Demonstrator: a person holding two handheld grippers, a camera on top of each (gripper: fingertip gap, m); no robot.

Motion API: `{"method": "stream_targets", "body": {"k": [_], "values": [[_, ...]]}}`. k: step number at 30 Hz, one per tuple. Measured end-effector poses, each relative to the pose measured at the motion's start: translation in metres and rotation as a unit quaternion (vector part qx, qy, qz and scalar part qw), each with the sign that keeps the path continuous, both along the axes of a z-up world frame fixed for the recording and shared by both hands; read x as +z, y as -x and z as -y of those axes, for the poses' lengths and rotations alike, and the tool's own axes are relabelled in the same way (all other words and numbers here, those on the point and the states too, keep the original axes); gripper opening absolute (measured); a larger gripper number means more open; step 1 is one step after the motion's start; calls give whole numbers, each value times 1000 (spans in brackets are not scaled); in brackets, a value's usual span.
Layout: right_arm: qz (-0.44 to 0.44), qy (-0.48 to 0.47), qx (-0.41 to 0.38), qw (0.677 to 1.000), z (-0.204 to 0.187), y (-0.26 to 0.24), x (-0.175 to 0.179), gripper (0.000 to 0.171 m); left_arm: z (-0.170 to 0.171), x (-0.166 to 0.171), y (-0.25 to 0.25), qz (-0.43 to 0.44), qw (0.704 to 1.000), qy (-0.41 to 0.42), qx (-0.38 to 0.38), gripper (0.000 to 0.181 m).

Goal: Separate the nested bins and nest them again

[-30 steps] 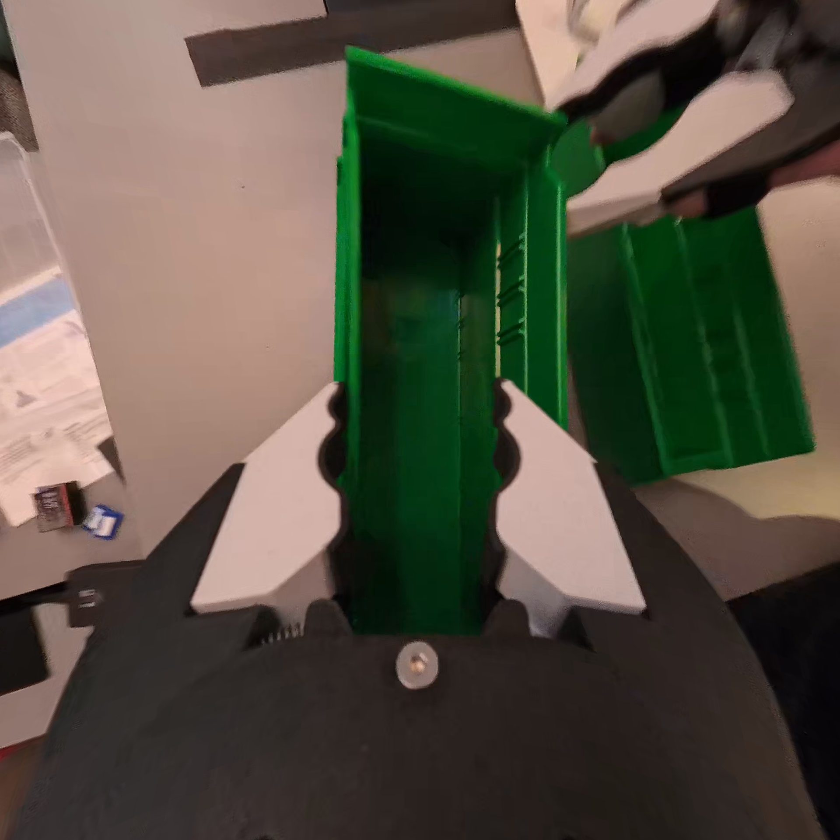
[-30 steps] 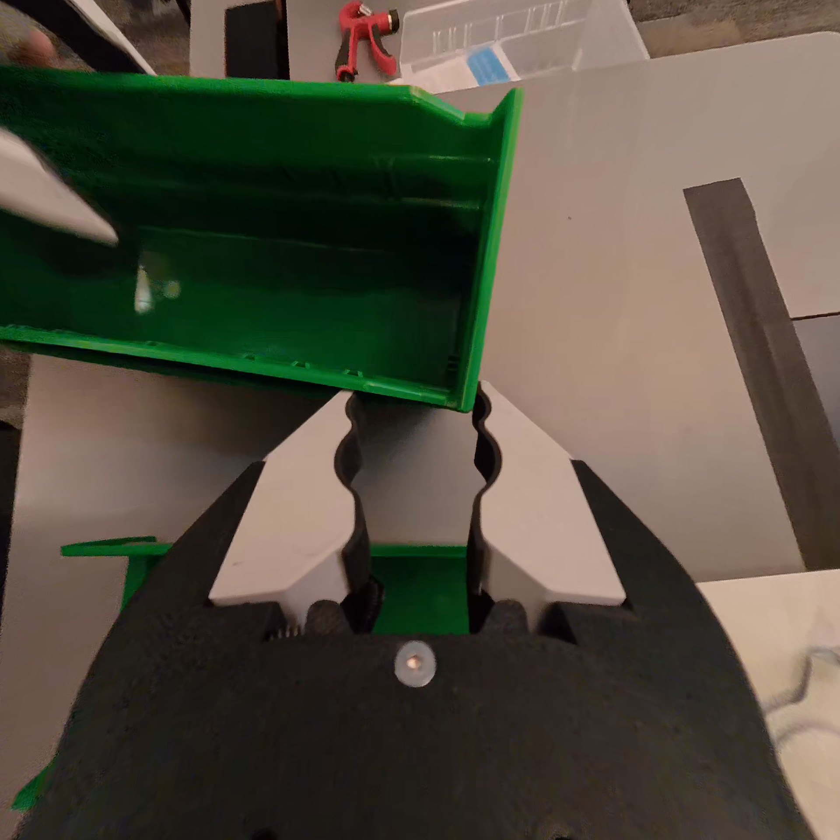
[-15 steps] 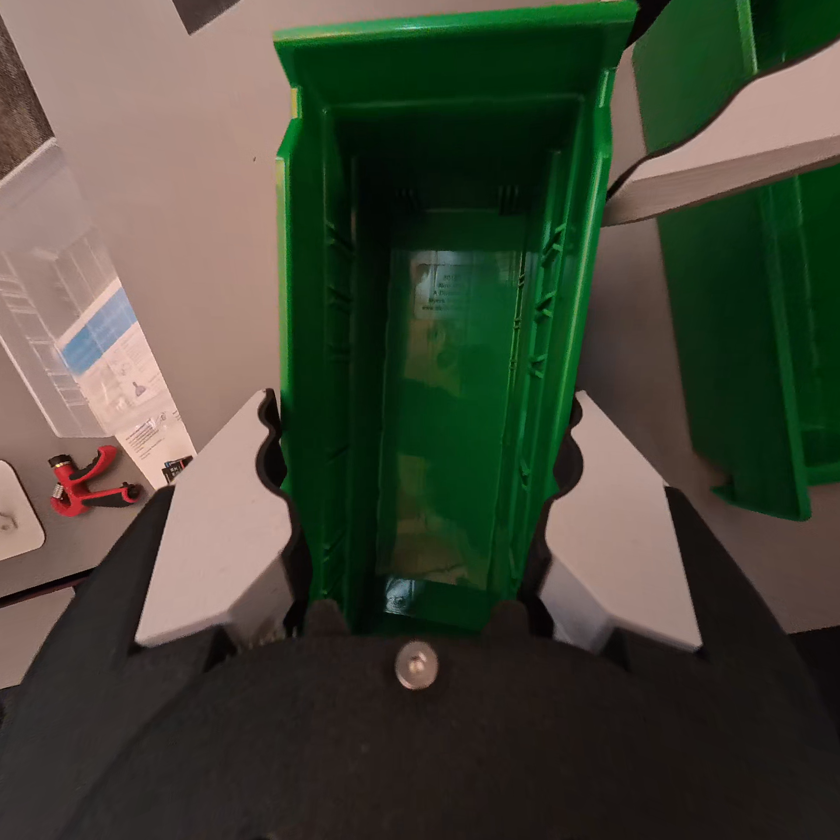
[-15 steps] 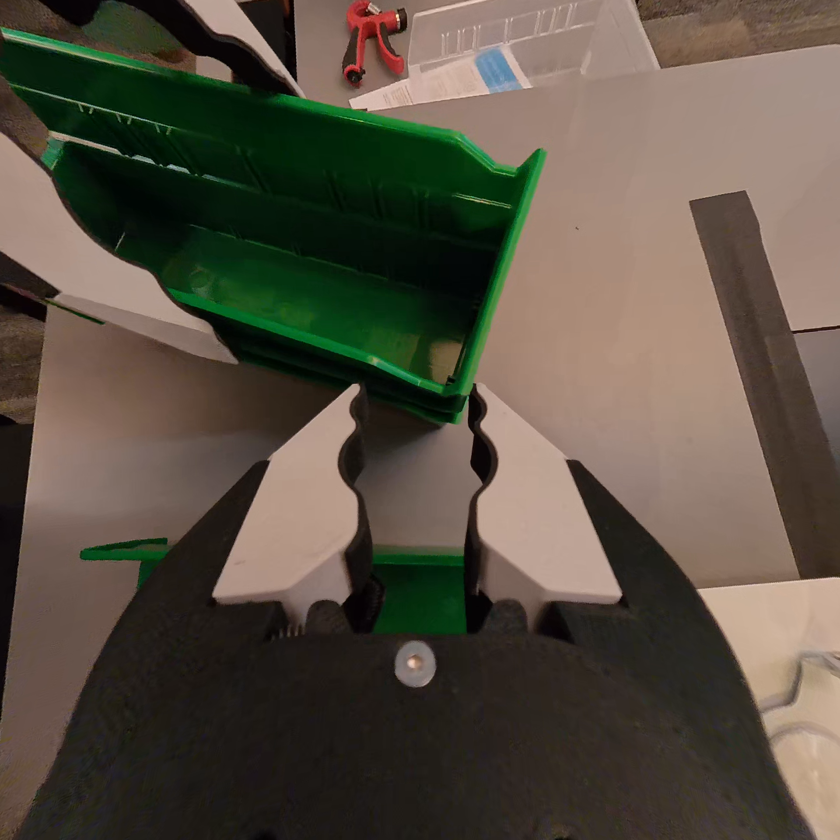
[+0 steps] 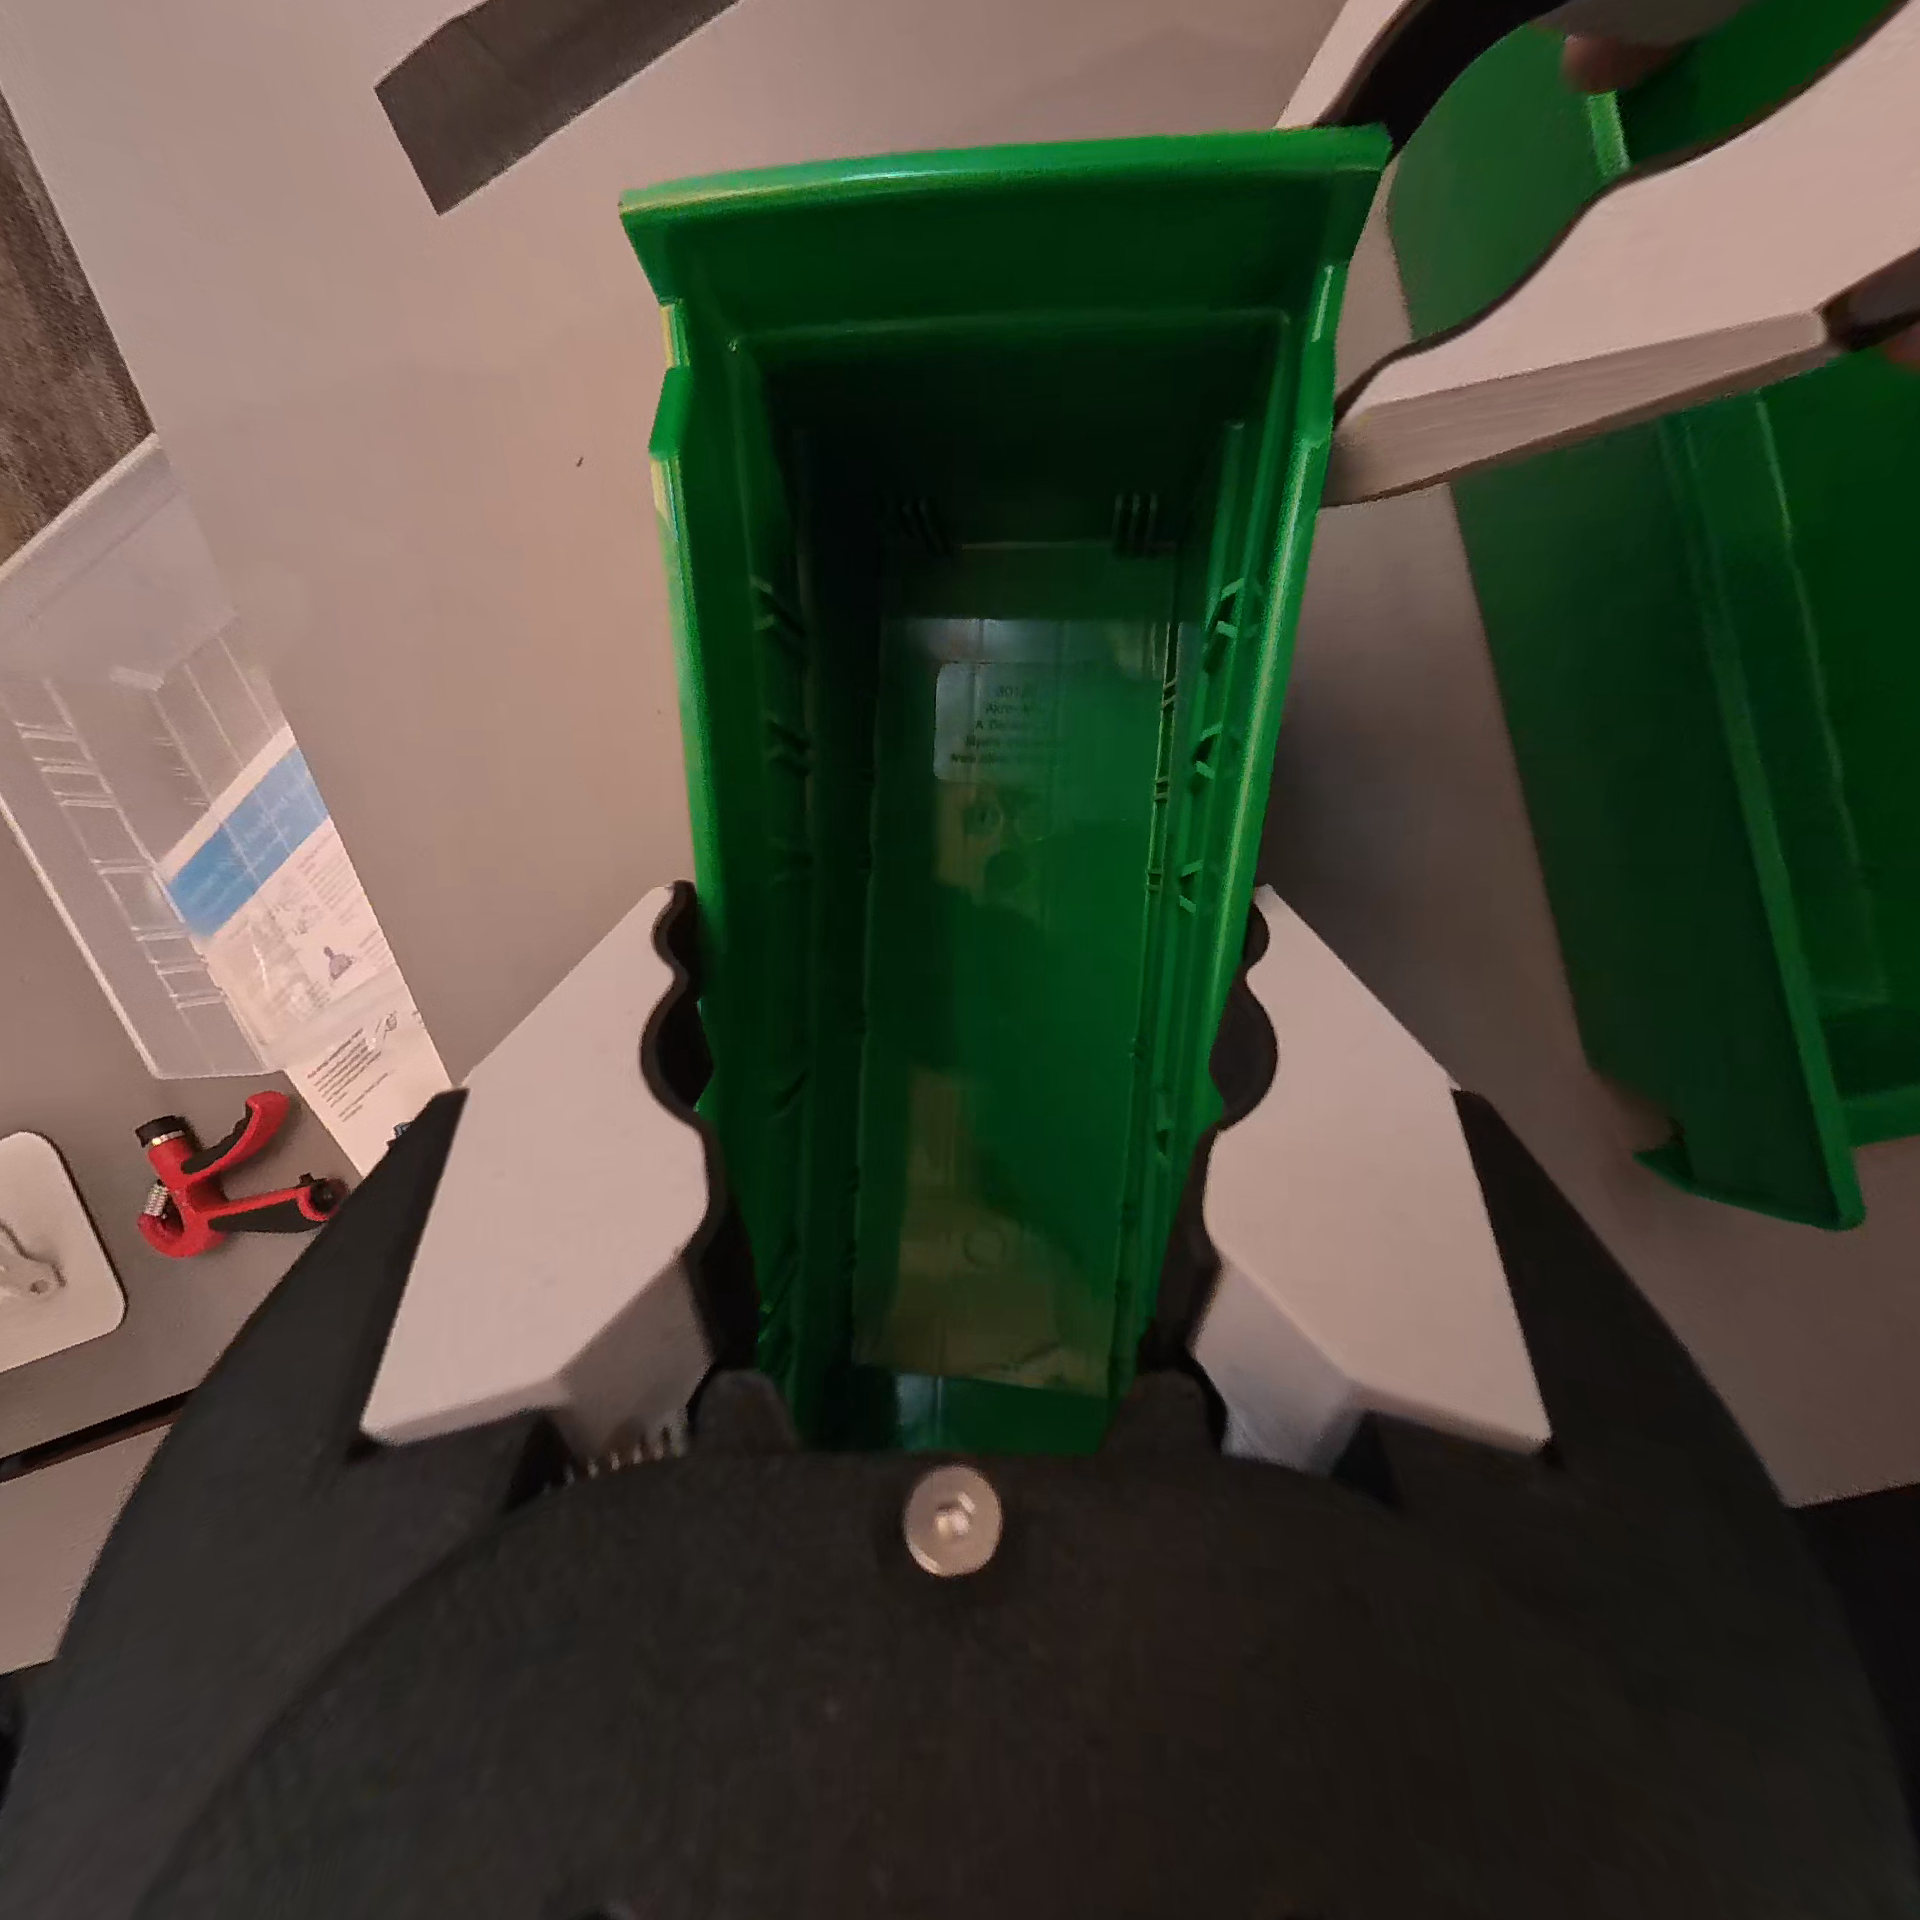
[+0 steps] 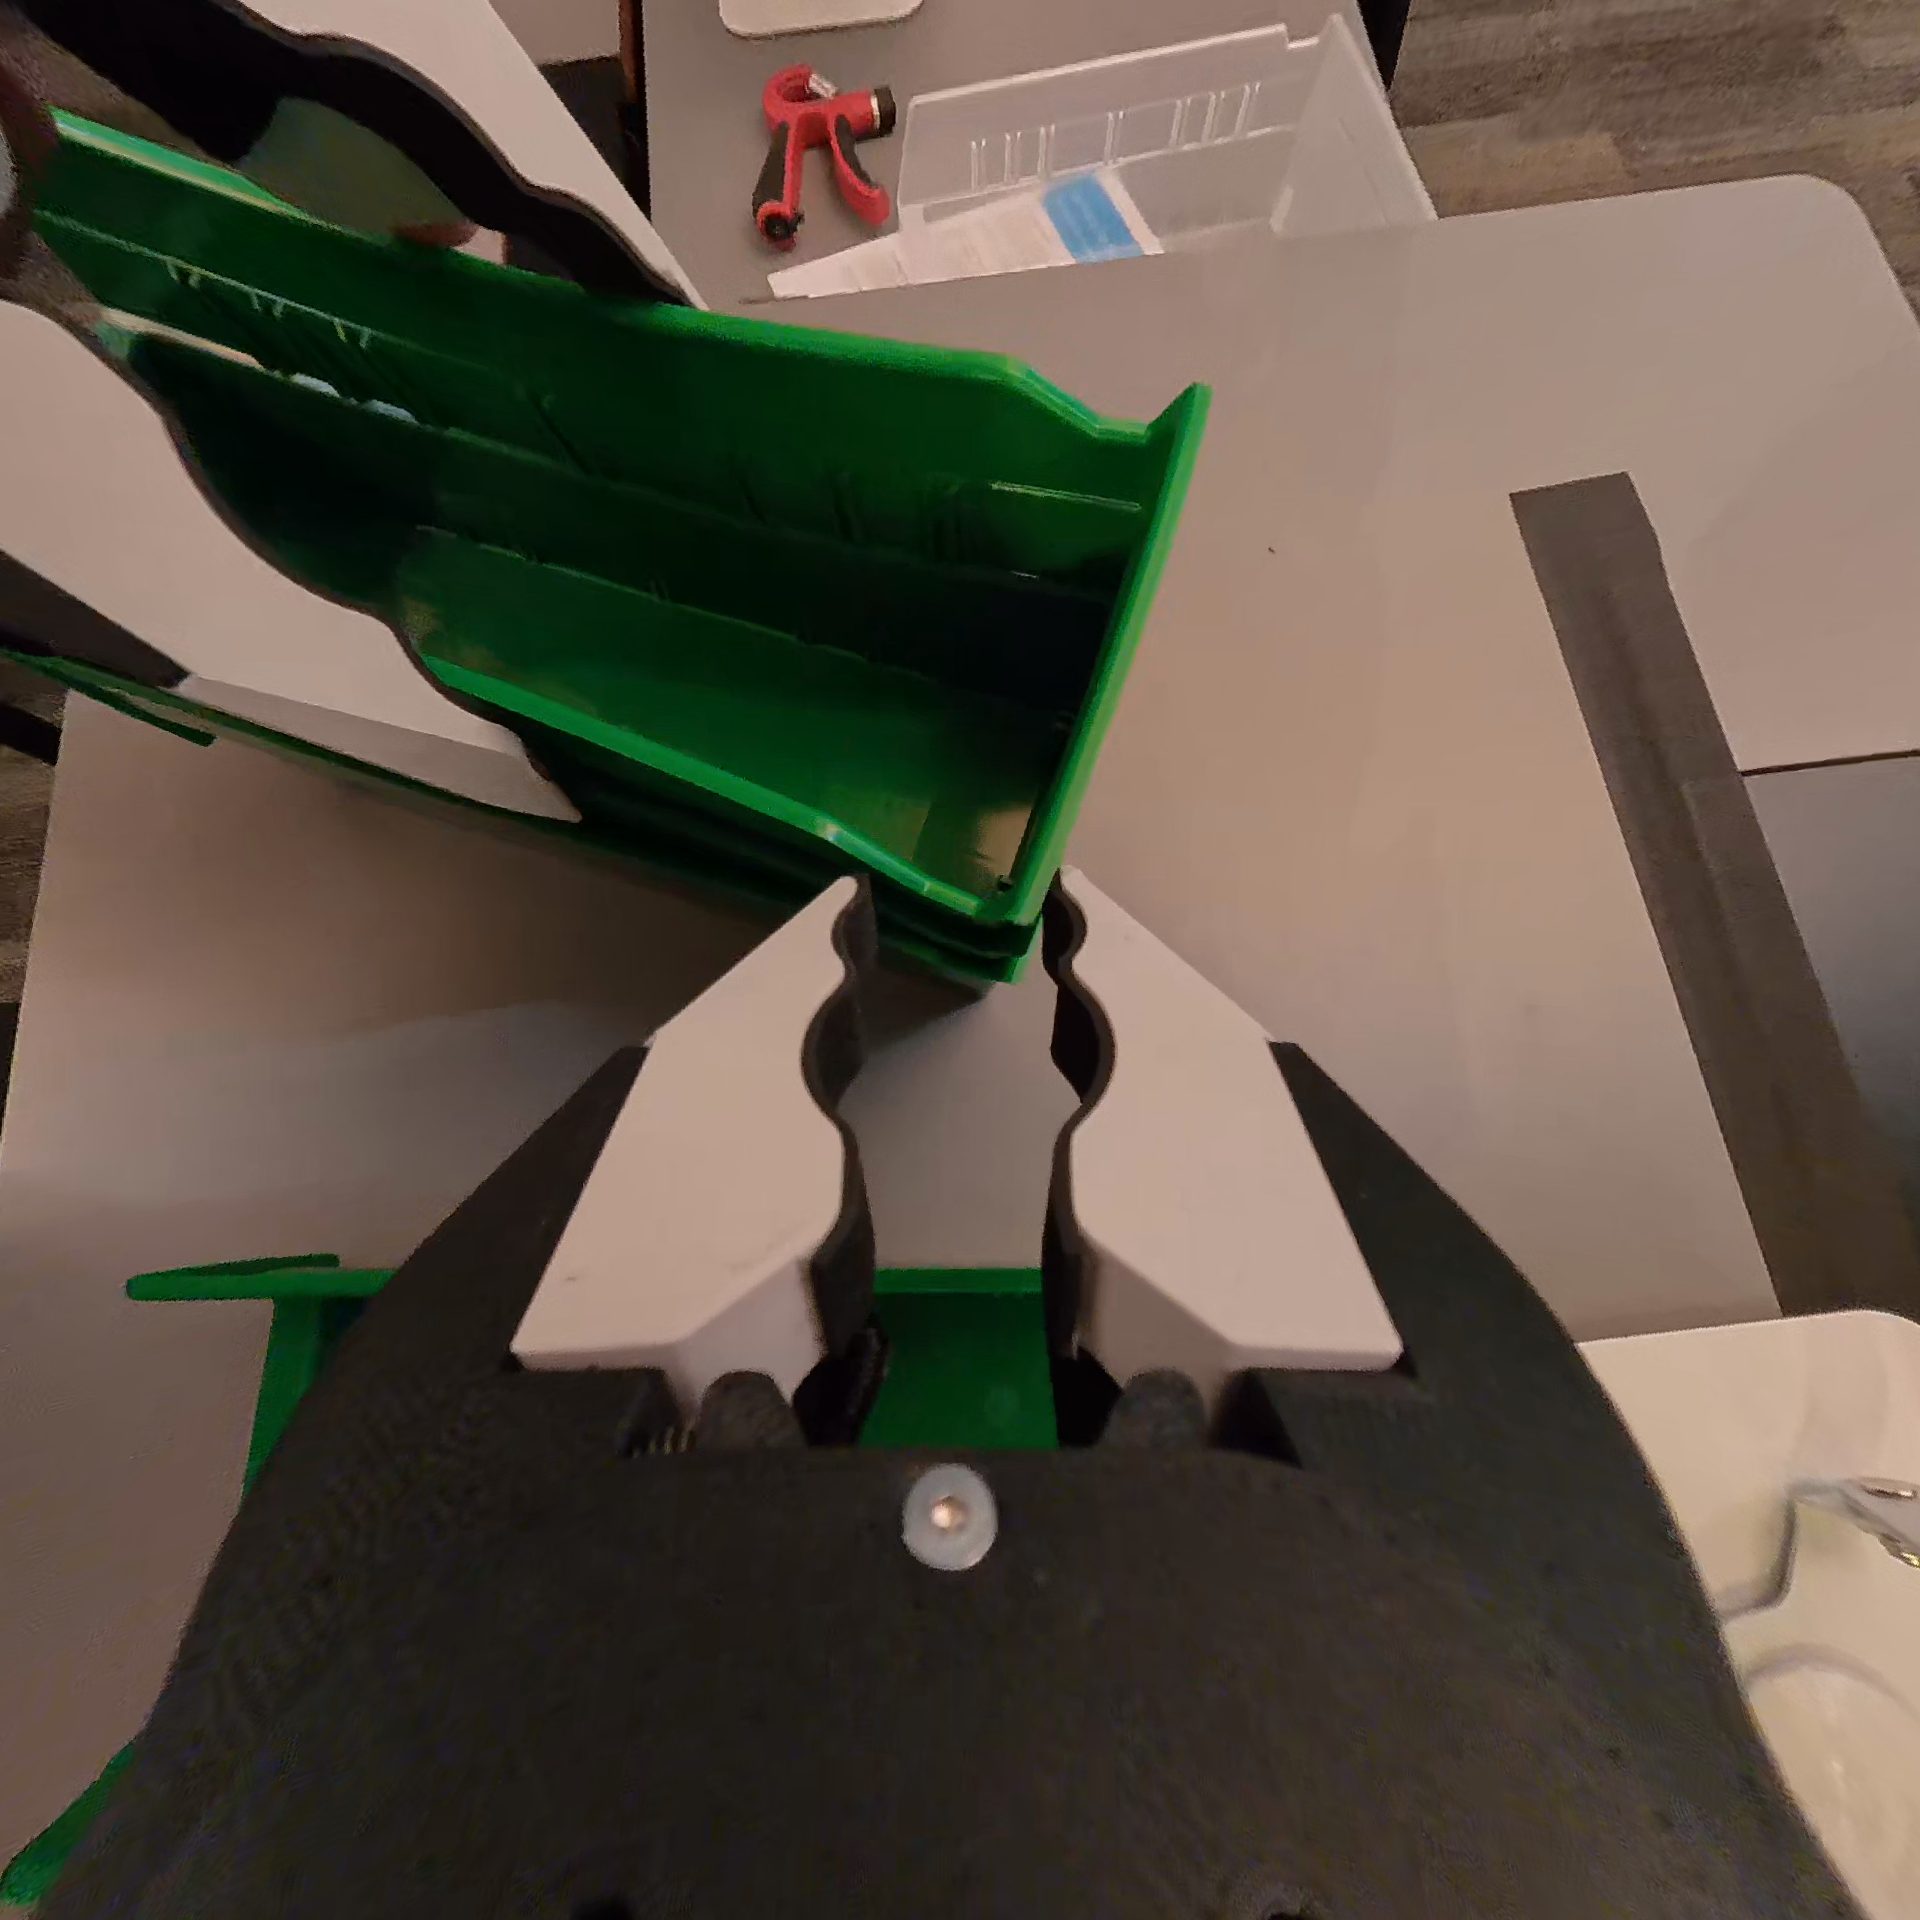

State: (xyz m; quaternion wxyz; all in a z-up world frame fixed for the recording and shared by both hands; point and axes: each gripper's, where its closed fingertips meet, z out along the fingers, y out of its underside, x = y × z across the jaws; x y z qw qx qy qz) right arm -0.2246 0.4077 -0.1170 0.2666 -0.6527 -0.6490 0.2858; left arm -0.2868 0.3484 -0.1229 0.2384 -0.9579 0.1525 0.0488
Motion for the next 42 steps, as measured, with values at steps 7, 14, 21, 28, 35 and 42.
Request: {"method": "stream_targets", "body": {"k": [7,14,21,28,35,42], "values": [[18,-9,5,1000,0,2,-1,28,0,4,0,8,1000,-22,0,93],[27,-16,6,999,0,2,-2,26,1,5,1,17,999,-37,-1,90],[18,0,4,1000,2,2,-2,25,3,7,0,29,998,-48,-6,87],[10,-16,6,1000,-3,-4,0,24,-1,45,5,92,990,-109,-6,88],[4,17,-10,1000,-1,-2,3,31,2,64,11,97,989,-115,3,94],[-22,30,-36,999,-4,-14,20,30,8,91,19,109,982,-153,16,94]]}}
